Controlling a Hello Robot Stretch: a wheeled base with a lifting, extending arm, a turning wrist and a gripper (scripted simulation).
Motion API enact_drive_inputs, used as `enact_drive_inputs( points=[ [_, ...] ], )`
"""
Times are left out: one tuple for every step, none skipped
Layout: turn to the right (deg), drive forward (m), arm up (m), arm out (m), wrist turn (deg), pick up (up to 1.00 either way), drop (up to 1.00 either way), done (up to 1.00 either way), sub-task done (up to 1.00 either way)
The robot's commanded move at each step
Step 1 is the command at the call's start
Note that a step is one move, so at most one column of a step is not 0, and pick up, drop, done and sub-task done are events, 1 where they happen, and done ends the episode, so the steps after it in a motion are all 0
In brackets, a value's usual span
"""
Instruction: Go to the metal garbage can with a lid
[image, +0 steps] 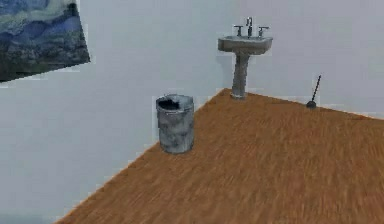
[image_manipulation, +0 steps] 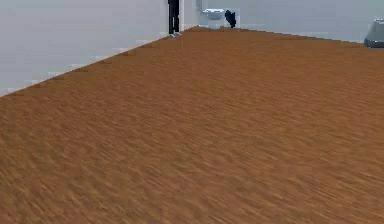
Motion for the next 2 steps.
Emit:
enact_drive_inputs(
  points=[
    [0.0, 0.95, 0.00, 0.00, 0.0, 0.00, 0.00, 0.00, 0.00],
    [-9.0, 0.00, 0.00, 0.00, 0.0, 0.00, 0.00, 0.00, 0.00]
  ],
)
